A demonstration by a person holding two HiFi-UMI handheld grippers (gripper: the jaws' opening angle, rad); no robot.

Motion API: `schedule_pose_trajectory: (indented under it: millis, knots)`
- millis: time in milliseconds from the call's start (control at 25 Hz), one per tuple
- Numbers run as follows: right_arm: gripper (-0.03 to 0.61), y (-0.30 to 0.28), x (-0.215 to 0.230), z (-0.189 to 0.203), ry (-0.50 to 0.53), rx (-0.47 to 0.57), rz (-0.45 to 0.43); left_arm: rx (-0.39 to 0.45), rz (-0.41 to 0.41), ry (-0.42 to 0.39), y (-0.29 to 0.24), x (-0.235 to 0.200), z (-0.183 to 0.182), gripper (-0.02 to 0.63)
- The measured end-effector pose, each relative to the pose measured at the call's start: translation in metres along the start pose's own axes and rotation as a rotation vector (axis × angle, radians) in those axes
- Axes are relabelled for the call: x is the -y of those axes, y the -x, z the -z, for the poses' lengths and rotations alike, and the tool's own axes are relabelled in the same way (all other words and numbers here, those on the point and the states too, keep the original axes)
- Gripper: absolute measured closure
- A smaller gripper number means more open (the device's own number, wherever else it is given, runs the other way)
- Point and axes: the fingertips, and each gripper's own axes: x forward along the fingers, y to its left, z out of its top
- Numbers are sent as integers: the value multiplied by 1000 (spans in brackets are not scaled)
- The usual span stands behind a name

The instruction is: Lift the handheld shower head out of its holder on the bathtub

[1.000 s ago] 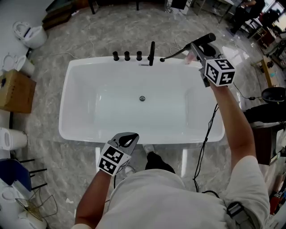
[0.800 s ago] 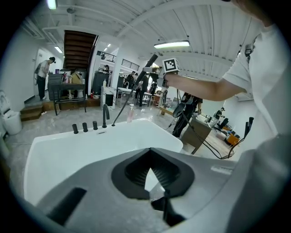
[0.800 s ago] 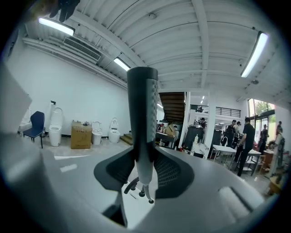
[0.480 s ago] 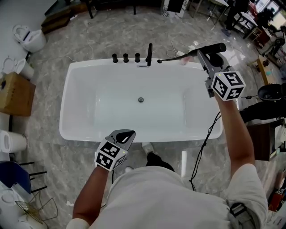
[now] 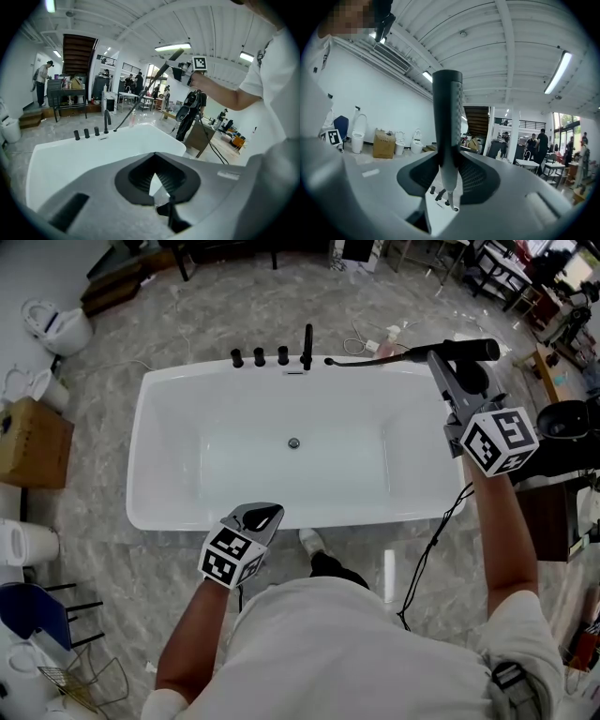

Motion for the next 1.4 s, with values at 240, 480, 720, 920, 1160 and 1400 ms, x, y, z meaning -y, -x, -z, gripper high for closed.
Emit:
schedule_pose_trajectory:
  millis: [240, 480, 720, 920, 1160, 1400]
  knots:
    - [433, 21, -14, -1, -10, -15, 0, -2, -1, 1, 6, -1, -3, 607]
    - [433, 25, -27, 7, -23, -36, 3, 2, -5, -6, 12, -8, -8, 607]
    - [433, 25, -31, 6, -11, -43, 7, 15, -8, -16, 17, -10, -14, 607]
    - [433, 26, -35, 10, -4, -52, 7, 19, -7, -19, 19, -8, -14, 607]
    - [433, 27, -33, 13, -6, -69, 2, 20, 7, -31, 13, -5, -25, 607]
    - [433, 32, -31, 16, -6, -70, 1, 41, 29, -1, 9, 1, -26, 607]
